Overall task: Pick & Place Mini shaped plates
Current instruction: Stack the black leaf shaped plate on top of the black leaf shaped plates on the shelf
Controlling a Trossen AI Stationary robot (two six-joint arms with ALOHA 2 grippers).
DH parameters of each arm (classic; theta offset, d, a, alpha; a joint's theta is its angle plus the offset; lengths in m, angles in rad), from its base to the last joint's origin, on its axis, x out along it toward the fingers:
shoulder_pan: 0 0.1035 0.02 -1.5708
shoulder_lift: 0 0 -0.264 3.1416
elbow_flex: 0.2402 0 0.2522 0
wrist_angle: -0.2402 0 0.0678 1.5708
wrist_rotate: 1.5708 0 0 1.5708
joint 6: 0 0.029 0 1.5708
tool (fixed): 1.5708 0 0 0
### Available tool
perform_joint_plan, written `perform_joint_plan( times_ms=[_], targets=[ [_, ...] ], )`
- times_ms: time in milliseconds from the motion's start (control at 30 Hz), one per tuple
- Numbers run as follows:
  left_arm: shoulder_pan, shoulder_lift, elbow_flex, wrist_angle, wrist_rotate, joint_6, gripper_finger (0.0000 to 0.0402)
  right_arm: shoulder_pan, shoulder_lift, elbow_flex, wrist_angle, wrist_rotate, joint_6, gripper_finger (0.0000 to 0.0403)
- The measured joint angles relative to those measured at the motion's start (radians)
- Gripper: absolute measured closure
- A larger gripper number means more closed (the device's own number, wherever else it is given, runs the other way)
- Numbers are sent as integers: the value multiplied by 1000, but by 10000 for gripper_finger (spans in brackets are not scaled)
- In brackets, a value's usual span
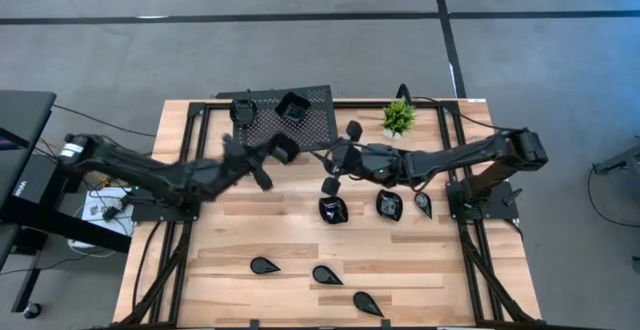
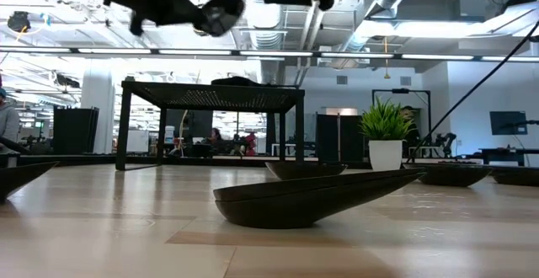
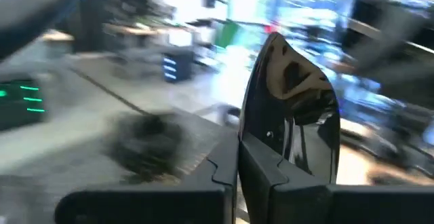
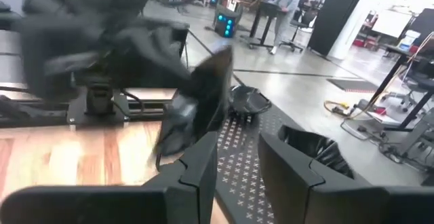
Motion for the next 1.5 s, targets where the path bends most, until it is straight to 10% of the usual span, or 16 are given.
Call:
perform_joint_plan(
  times_ms=[200, 700, 1500],
  targets=[
    [125, -195, 1, -138, -227, 47, 394, -1, -21, 0, -62, 0, 10, 300],
    [322, -172, 0, -335, -228, -298, 393, -1, -11, -1, -88, -7, 26, 300],
    [453, -92, 0, -384, -195, -384, 389, -1, -11, -1, -146, -7, 28, 300]
  ],
)
